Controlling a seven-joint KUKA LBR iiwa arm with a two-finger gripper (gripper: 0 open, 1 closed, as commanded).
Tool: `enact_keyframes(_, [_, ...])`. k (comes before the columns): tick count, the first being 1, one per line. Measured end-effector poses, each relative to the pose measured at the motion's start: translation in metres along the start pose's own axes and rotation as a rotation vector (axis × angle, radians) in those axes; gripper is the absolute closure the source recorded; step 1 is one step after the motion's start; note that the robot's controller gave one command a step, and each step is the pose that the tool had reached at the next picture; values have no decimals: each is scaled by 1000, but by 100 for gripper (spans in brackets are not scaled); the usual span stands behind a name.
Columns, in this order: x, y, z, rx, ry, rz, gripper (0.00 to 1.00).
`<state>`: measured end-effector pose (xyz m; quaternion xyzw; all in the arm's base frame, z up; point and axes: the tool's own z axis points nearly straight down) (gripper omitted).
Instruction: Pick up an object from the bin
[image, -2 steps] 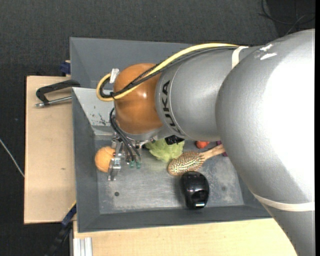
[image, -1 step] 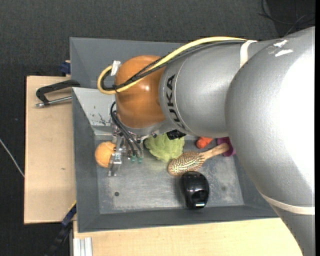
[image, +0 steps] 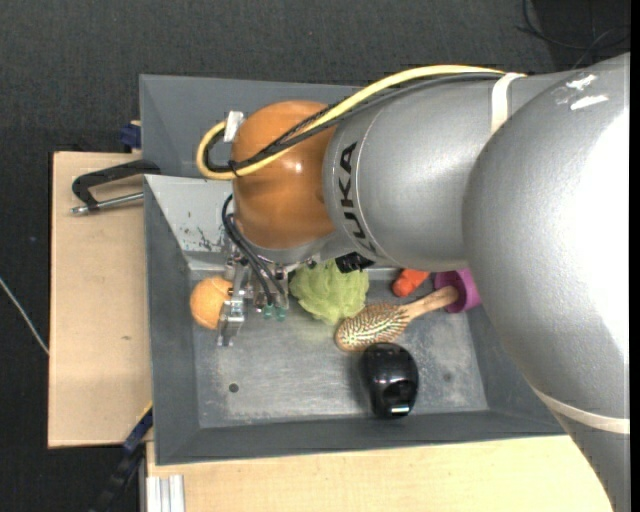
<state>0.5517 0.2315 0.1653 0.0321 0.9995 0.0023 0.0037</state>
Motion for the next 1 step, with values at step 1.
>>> enact_keyframes(1, [-1, 0, -5, -1, -1, 0, 100])
